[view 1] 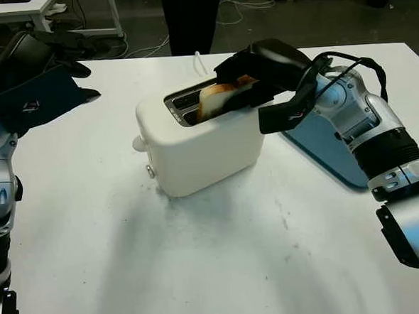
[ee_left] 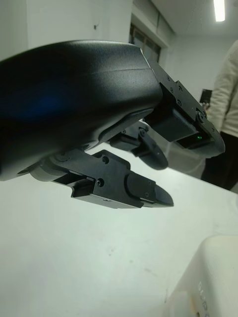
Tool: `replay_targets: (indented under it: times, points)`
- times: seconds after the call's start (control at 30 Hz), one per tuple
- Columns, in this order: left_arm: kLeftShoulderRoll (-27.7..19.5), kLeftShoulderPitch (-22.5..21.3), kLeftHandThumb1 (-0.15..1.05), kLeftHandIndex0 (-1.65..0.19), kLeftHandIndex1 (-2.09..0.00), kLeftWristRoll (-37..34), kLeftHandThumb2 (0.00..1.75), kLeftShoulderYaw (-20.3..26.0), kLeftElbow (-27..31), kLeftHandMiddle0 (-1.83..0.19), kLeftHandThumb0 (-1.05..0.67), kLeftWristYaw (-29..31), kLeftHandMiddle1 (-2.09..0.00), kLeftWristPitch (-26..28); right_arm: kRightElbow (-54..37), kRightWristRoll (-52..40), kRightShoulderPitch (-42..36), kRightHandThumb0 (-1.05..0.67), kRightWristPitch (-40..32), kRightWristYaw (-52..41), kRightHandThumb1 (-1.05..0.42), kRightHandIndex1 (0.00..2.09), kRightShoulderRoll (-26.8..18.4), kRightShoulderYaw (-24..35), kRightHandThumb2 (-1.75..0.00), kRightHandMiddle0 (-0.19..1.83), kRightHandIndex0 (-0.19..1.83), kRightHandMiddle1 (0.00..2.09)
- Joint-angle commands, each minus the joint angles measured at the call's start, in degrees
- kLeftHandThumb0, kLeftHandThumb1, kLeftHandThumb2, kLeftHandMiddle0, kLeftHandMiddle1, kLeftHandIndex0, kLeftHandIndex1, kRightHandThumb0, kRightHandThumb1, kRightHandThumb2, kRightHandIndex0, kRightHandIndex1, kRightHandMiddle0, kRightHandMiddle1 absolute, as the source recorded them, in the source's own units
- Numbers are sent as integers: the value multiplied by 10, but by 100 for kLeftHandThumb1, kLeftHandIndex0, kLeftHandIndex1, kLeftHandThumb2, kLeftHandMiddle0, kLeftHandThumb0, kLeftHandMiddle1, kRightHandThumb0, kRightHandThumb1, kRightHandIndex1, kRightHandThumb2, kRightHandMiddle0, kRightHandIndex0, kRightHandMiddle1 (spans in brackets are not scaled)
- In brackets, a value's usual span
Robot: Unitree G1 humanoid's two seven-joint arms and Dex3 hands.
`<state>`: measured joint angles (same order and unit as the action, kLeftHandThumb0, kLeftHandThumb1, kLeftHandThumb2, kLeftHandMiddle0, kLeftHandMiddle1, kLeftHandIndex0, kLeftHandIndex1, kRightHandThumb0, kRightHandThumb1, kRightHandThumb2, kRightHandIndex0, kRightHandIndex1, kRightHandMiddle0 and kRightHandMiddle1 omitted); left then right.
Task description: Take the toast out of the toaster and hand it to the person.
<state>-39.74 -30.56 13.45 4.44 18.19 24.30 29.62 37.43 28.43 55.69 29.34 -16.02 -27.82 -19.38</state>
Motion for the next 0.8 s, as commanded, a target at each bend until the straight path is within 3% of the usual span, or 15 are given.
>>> replay_targets:
  times: [0.0, 0.33, 0.77]
  points:
    - [2, 4, 89, -72, 0, -2, 1, 0, 2, -49, 8, -1, -60, 1, 5, 5, -8, -56, 12, 9, -92, 175, -6, 3, -31, 87, 117, 174]
    - [1, 1, 88, -72, 0, 2, 0, -5, -3, -50, 7, -2, -60, -3, 31, -55, 46, -49, -14, -2, -92, 175, -4, 64, -36, 79, 106, 175]
    - [3, 1, 88, -72, -1, 0, 0, -5, -8, -51, 7, -3, -61, -11, 193, -104, 168, -51, -2, 70, -92, 175, -38, 155, -33, 77, 97, 175]
